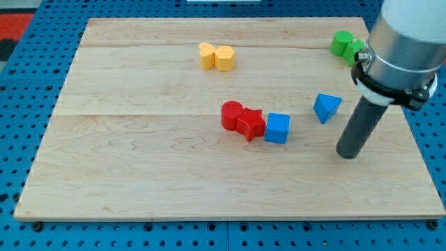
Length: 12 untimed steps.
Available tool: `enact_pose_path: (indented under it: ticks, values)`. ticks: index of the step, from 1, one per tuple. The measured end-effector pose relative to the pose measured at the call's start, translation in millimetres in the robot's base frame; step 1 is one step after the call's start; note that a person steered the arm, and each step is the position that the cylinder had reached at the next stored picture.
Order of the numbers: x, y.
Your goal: Move the blue blocks into the red star
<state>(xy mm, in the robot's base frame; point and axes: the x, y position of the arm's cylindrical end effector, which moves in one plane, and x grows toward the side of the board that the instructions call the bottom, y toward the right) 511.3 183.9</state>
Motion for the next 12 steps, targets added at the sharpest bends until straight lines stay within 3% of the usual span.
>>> enact_pose_path:
  ticks: [5,9,10,12]
  values:
    - [-163,-2]
    - [-92,-9]
    - [-122,-19]
    - [-128,-23]
